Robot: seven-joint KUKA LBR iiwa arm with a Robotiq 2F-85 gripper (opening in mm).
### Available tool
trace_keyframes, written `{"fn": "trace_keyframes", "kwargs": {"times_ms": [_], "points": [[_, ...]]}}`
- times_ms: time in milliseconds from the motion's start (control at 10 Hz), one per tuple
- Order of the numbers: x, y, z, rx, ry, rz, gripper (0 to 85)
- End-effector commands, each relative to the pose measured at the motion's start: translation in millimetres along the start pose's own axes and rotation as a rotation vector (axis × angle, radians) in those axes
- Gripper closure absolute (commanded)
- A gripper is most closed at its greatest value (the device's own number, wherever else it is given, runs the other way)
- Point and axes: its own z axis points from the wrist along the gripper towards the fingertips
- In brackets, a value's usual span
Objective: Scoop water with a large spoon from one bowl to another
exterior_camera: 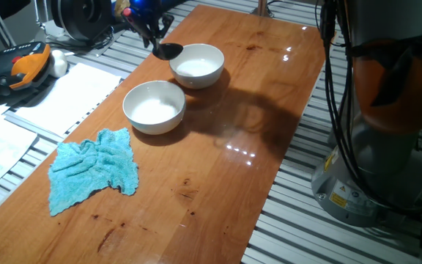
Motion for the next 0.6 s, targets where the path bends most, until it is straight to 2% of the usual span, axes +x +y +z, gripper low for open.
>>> {"fn": "trace_keyframes", "kwargs": {"times_ms": [0,200,500], "points": [[5.3,1.2,-1.3,0.001,-0.005,0.001,85.0],[18.0,3.1,-5.1,0.002,-0.012,0.004,85.0],[31.7,4.9,-1.4,-0.013,-0.016,-0.015,85.0]]}}
